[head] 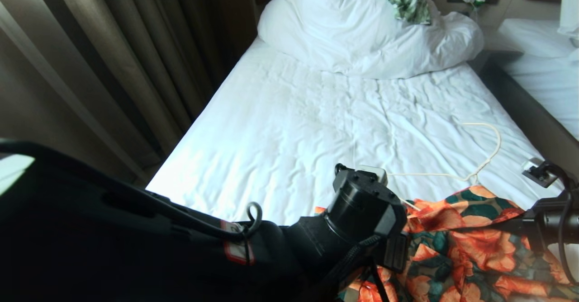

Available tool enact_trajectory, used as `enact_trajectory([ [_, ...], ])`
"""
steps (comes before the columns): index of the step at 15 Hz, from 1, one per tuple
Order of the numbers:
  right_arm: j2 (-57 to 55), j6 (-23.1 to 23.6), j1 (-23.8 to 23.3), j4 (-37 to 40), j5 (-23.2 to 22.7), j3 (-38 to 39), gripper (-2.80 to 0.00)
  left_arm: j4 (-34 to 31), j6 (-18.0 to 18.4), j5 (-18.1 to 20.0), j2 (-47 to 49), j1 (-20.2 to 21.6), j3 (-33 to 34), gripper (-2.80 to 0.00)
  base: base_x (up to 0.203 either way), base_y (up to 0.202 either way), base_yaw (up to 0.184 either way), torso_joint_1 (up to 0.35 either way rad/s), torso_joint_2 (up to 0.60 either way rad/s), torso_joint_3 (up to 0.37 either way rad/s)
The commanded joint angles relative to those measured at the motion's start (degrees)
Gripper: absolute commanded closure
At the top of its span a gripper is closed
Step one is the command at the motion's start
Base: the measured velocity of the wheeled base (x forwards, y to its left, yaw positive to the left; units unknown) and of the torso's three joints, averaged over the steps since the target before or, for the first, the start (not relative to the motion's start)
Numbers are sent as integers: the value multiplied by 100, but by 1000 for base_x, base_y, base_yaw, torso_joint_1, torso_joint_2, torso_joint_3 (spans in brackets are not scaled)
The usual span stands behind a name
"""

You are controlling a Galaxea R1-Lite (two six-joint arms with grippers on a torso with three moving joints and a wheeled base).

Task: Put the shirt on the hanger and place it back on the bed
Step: Hook the other side of the shirt onto the hanger

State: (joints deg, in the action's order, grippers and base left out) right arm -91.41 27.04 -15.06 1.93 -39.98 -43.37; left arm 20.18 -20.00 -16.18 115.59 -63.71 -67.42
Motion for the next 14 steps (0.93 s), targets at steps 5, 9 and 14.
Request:
enact_trajectory([
  [5, 81, -31, -273, -68, -1372, -155, 0, 33, -12, -17, 375, -246, -349, 0, 0, 0, 0, 0, 0, 0],
  [9, 116, -530, 523, -14, -1656, -729, 0, 25, -59, -9, -485, 132, 436, 0, 0, 0, 0, 0, 0, 0],
  [14, 384, -2210, 2113, -35, -1428, -1956, 0, 21, -283, 294, -1955, 1254, 1774, 0, 0, 0, 0, 0, 0, 0],
])
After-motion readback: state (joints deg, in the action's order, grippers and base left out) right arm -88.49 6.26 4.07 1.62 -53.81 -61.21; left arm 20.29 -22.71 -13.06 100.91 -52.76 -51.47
